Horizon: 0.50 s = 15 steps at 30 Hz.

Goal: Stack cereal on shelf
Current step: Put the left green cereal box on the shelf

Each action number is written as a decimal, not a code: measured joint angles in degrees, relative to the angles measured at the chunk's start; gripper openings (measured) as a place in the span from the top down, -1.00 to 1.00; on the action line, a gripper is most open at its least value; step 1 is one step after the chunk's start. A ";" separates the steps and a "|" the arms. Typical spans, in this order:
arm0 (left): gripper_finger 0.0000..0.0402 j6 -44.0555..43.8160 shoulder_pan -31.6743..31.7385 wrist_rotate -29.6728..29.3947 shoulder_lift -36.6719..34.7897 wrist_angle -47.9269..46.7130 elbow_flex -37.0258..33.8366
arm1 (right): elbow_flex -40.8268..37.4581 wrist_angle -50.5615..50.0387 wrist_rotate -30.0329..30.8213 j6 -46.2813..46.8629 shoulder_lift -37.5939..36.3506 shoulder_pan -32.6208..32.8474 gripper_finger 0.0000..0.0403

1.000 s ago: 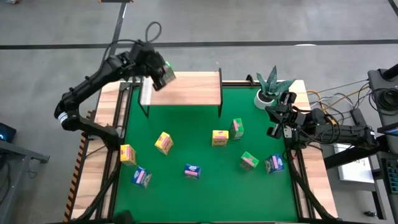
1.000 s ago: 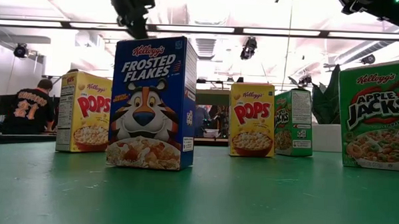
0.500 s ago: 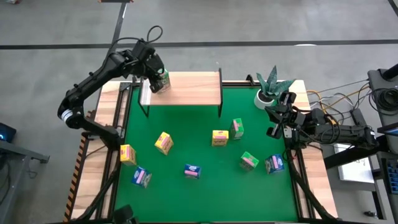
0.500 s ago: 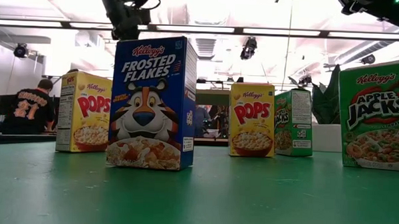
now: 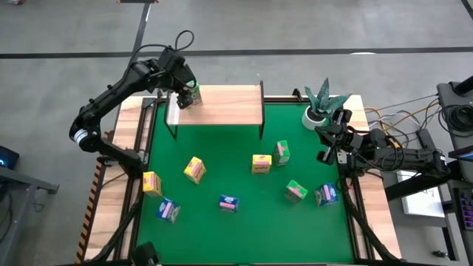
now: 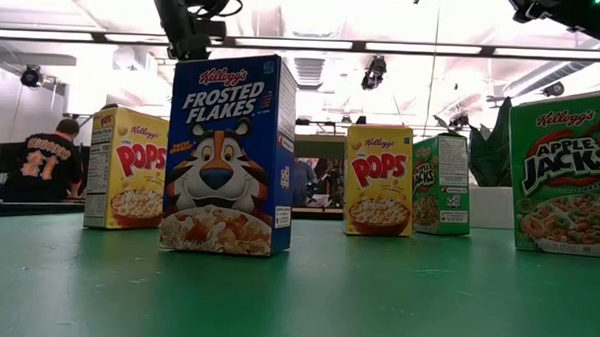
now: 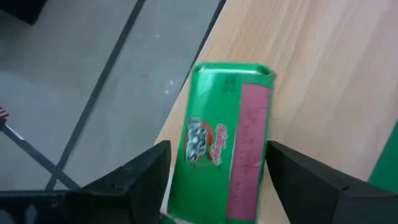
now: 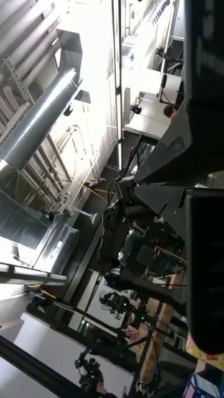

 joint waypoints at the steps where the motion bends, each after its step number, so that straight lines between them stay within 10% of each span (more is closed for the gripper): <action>1: -0.24 0.01 -0.02 0.00 -0.06 -0.47 0.38 | 0.00 -0.02 -0.01 -0.02 0.00 0.00 0.96; 15: -0.25 -7.74 -4.30 -0.25 -0.44 -4.30 9.06 | 0.00 -0.02 0.01 -0.46 0.00 0.01 0.96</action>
